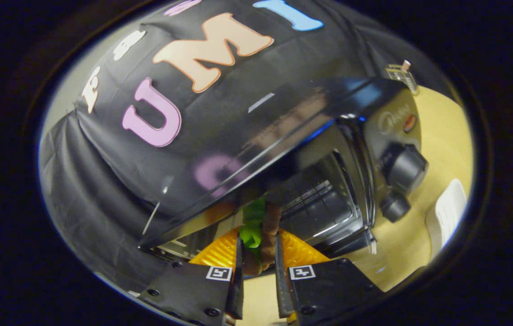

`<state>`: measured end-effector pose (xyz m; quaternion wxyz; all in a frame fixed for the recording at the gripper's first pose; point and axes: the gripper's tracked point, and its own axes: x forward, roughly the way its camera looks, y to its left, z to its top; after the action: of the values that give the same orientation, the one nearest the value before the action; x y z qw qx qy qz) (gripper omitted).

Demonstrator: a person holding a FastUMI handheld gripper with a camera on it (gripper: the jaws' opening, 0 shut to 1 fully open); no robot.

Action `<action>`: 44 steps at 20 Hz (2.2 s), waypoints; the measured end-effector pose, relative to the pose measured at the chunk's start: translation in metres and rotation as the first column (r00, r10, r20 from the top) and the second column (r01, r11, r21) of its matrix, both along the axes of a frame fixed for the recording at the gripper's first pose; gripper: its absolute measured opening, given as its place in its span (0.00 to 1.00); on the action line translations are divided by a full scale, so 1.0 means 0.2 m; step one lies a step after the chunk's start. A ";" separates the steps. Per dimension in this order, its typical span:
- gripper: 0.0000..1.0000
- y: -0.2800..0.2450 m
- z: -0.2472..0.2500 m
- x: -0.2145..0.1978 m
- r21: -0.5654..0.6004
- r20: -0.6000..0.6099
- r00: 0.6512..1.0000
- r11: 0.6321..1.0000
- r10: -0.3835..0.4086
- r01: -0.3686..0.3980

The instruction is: Open the toaster oven, put the food inside, and close the toaster oven door.

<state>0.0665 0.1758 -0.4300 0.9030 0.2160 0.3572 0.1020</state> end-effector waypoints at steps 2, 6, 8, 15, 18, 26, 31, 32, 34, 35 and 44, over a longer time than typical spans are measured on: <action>0.33 0.00 -0.01 0.03 -0.082 0.037 0.999 0.996 0.029 -0.026; 0.35 0.02 -0.03 0.08 -0.176 0.079 0.994 0.983 0.074 -0.059; 0.36 0.02 -0.05 0.09 -0.181 0.075 0.994 0.982 0.074 -0.059; 0.98 -0.11 0.03 0.01 -0.374 0.151 0.983 0.927 0.108 -0.044; 0.98 -0.09 0.16 -0.10 -0.381 0.180 0.972 0.921 0.154 -0.075; 0.98 -0.15 0.33 -0.61 -0.359 0.061 0.962 0.905 0.265 -0.226; 0.99 -0.30 0.18 -0.91 -0.369 -0.124 0.954 0.880 0.273 -0.300; 0.99 -0.31 0.14 -0.96 -0.348 -0.160 0.950 0.885 0.269 -0.310; 0.99 -0.33 0.05 -1.04 -0.308 -0.222 0.940 0.897 0.257 -0.318; 0.99 -0.35 0.00 -1.05 -0.306 -0.242 0.938 0.898 0.247 -0.316; 0.99 -0.40 -0.23 -1.00 -0.269 -0.305 0.935 0.925 0.181 -0.267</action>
<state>-0.1328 0.0957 -0.4770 0.8492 0.0430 0.5129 0.1179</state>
